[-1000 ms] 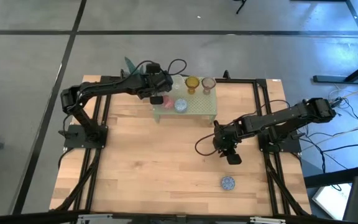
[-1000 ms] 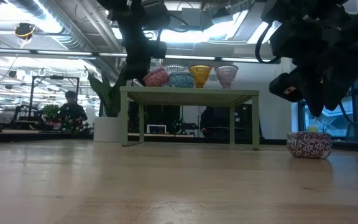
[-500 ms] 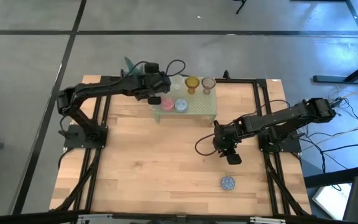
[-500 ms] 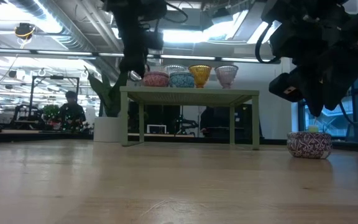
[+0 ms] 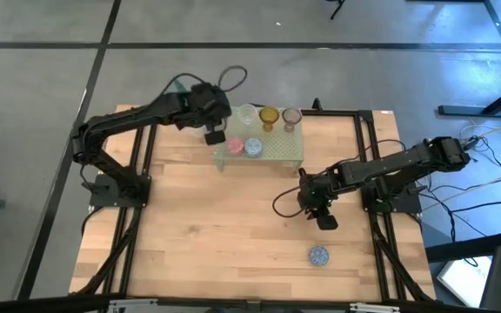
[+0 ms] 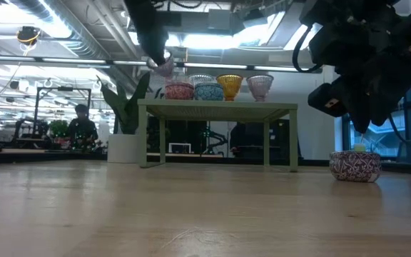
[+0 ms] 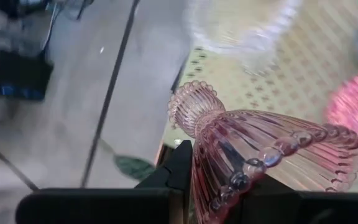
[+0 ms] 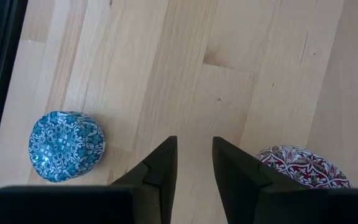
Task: Pick & Place candle stick holders
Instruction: Adjust the pink glass candle holder
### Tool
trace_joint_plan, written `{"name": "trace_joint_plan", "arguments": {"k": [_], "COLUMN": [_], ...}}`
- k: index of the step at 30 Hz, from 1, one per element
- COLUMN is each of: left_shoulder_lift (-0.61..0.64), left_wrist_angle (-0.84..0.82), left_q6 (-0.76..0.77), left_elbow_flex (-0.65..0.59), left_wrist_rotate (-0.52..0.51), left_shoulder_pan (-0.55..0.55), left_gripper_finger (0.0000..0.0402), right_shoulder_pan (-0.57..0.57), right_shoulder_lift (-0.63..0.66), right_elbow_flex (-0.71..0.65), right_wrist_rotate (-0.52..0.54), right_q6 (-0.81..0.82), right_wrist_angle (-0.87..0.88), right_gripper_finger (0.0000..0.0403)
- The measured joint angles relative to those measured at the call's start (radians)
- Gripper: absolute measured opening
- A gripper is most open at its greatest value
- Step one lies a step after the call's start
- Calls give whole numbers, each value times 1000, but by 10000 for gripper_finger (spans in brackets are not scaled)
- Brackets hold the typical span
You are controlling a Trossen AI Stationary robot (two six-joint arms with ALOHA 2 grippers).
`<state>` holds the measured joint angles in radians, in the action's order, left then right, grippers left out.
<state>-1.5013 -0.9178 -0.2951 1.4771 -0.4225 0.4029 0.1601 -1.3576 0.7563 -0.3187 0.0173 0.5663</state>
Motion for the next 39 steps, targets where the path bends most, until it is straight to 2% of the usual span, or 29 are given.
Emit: {"name": "trace_joint_plan", "arguments": {"k": [3, 7, 17, 25, 39], "left_shoulder_lift": [0, 0, -3, -26, -136], "left_wrist_angle": [-58, -111, -266, -197, -212], "left_q6": [128, 296, 698, 791, 748], "left_elbow_flex": [60, 114, 126, 126, 126], "left_wrist_rotate": [30, 149, 350, 481, 547], "left_shoulder_pan": [28, 72, 171, 219, 263], "left_gripper_finger": [38, 39, 39, 38, 43], "right_shoulder_pan": [0, 0, 0, 0, 0], "right_shoulder_lift": [0, 0, 0, 0, 0], "right_elbow_flex": [0, 0, 0, 0, 0], "right_wrist_rotate": [0, 0, 0, 0, 0], "right_q6": [0, 0, -8, -54, -55], "right_wrist_angle": [-1, -1, -2, -29, -31], "right_gripper_finger": [104, 104, 104, 104, 104]}}
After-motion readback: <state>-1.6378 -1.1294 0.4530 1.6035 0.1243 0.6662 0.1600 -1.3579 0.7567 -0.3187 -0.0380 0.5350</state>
